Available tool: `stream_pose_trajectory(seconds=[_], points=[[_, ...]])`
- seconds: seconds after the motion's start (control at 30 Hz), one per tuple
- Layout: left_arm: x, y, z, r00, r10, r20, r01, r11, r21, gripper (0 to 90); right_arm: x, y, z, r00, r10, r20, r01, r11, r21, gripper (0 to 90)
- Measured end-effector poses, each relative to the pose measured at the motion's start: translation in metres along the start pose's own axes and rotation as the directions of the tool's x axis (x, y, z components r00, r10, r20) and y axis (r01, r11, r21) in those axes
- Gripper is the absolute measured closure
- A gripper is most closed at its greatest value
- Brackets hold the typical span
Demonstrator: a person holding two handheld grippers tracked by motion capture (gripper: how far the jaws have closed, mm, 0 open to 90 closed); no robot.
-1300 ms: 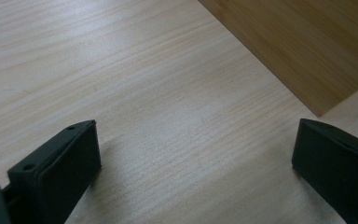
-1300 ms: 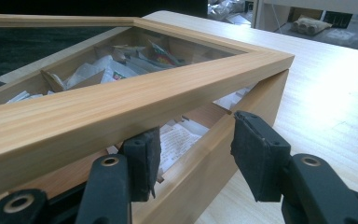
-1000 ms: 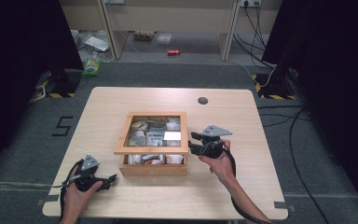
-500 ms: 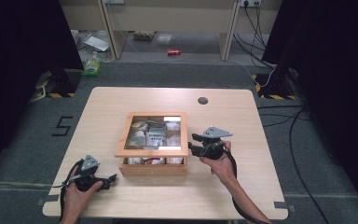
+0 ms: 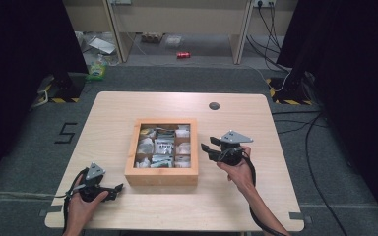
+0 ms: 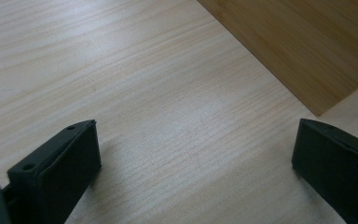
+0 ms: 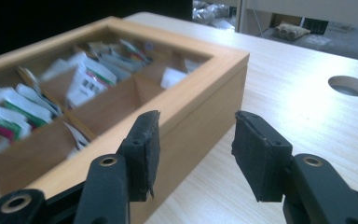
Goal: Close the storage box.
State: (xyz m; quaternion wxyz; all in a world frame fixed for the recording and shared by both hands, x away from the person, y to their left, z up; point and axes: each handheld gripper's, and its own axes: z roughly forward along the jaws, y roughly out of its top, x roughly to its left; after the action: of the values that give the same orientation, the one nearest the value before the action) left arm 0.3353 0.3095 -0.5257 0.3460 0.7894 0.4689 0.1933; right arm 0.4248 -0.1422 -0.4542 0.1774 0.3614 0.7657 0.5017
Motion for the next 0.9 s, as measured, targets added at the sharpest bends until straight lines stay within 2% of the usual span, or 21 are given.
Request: stream_pose_trajectory(seconds=[0.33, 0.67, 0.9], points=[[0.0, 0.0, 0.0, 1.0, 0.0, 0.0, 0.0, 1.0, 0.0, 0.3, -0.006, -0.003, -0.001, 0.9989, 0.045, 0.015, -0.045, 0.998, 0.048, 48.5], [0.0, 0.0, 0.0, 1.0, 0.0, 0.0, 0.0, 1.0, 0.0, 0.3, -0.011, -0.005, -0.002, 0.9962, 0.086, 0.014, -0.087, 0.995, 0.055, 44.5], [0.0, 0.0, 0.0, 1.0, 0.0, 0.0, 0.0, 1.0, 0.0, 0.3, -0.016, -0.006, -0.006, 0.9919, 0.122, 0.035, -0.124, 0.991, 0.06, 37.5]])
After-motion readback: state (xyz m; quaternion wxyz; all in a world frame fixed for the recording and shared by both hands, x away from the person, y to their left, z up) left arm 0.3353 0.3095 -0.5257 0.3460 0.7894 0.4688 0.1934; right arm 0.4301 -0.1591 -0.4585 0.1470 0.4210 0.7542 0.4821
